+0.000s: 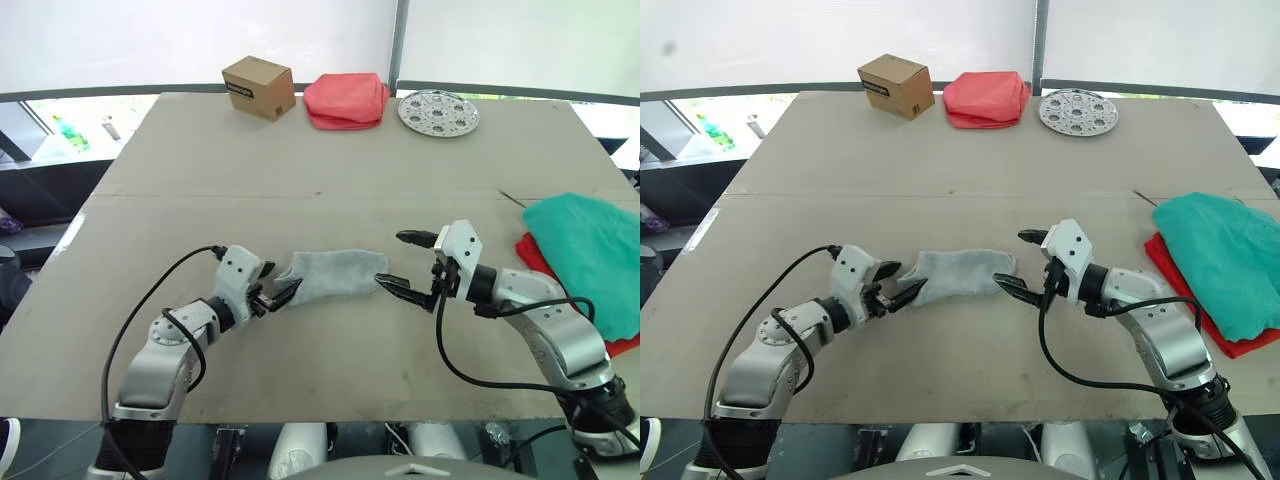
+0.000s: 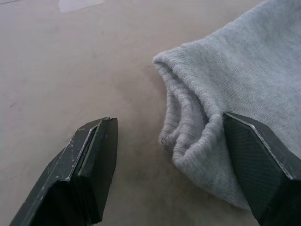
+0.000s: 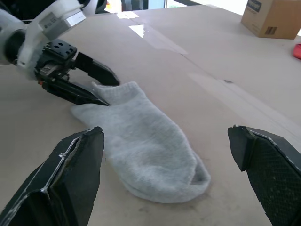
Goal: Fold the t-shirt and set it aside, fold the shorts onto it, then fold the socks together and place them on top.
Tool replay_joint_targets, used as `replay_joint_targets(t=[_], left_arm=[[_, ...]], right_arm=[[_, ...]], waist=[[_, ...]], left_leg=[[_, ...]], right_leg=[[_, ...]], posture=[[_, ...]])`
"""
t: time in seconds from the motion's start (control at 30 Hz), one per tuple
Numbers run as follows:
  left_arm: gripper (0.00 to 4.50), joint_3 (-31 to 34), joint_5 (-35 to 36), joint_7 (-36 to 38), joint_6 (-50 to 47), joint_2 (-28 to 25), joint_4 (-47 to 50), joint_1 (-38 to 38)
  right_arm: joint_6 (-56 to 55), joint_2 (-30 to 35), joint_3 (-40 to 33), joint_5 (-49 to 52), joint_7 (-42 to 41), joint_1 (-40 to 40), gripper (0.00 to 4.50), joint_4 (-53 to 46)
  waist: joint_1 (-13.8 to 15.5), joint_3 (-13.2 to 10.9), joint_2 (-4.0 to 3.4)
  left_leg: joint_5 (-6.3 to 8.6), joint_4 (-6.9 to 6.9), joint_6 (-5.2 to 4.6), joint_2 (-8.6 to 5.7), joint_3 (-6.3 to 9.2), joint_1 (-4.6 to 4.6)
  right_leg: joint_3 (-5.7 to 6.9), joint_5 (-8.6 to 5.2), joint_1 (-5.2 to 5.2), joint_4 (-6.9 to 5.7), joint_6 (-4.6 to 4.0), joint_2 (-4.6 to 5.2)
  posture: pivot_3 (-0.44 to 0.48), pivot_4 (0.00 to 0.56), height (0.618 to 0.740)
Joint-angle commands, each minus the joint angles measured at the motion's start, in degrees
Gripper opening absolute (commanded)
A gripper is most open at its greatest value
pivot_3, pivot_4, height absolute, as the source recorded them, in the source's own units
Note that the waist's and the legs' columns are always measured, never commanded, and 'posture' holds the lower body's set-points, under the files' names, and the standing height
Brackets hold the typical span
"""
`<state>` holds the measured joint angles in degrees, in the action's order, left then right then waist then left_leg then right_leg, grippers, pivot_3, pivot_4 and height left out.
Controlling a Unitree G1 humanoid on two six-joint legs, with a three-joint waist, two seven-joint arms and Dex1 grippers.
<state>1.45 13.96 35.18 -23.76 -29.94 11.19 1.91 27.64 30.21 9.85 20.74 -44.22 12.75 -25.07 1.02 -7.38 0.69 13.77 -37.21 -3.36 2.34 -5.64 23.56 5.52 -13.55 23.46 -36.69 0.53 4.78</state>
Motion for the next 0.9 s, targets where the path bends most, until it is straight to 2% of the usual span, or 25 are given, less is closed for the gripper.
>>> replay_joint_targets(t=[0.03,0.13,0.3,0.47,0.6,0.73,0.9], left_arm=[[3.51,-4.8,-4.16,0.67,3.35,0.38,-5.14,-0.17],[2.51,-5.76,-6.08,0.63,7.01,0.77,-9.41,0.45],[0.16,-5.91,-4.98,2.35,8.77,0.79,-10.12,-0.25],[0.05,-2.24,-4.15,4.33,10.97,-2.04,-13.44,1.62],[0.05,-0.08,-11.15,1.43,21.63,-9.53,-20.43,5.55],[0.05,1.61,-14.57,-0.87,27.87,-13.87,-21.51,7.41],[0.05,1.28,-23.99,-6.64,33.37,-18.82,-22.34,8.35]], right_arm=[[0.51,1.25,-0.9,1.52,-1.3,0.03,4.5,-3.66],[-0.37,1.95,0.11,-0.53,-0.88,-0.96,4.5,-2.99],[0.07,1.77,-0.34,-0.13,0.23,-3.1,4.5,-4.97],[-0.75,-0.06,0.17,-1.28,2.36,-3.84,4.5,-4.42],[-1.09,-1.17,0.2,-1.71,2.57,-3.07,4.5,-3.48],[-1.25,-1.38,0.07,-1.85,2.52,-2.97,4.5,-3.12],[-1.22,-1.61,0.35,-1.79,2.43,-3.46,4.5,-3.2]], waist=[[0.02,0.07,-0.04],[0.12,0.21,-0.07],[0.05,0.41,-0.15],[-0.07,0.48,-0.12],[-0.53,0.48,-0.09],[-0.82,0.39,-0.03],[-0.2,0.22,0.13]], left_leg=[[0.0,0.0,0.0,-0.01,0.0,0.0],[0.0,-0.01,-0.03,-0.07,0.0,0.0],[-0.01,0.0,-0.04,-0.06,0.04,-0.01],[-0.01,0.0,-0.05,-0.07,0.05,-0.01],[-0.01,0.02,-0.05,-0.01,0.09,-0.03],[-0.01,0.1,-0.05,0.06,0.07,0.07],[0.0,0.19,-0.03,0.05,0.08,0.2]], right_leg=[[0.02,0.0,0.0,0.0,0.0,0.02],[0.11,0.01,-0.03,0.0,0.0,0.12],[0.16,0.01,-0.04,-0.01,0.0,0.13],[0.21,-0.01,-0.05,0.0,0.03,0.12],[0.23,-0.01,-0.02,-0.01,0.04,-0.02],[0.21,0.0,0.13,0.0,0.05,-0.11],[0.29,0.07,0.16,0.1,0.16,-0.09]], posture=[[0.0,0.15,0.74],[0.0,0.15,0.74],[0.0,0.15,0.74],[0.0,0.15,0.74],[0.0,0.15,0.74],[0.0,0.15,0.74],[0.0,0.15,0.74]])
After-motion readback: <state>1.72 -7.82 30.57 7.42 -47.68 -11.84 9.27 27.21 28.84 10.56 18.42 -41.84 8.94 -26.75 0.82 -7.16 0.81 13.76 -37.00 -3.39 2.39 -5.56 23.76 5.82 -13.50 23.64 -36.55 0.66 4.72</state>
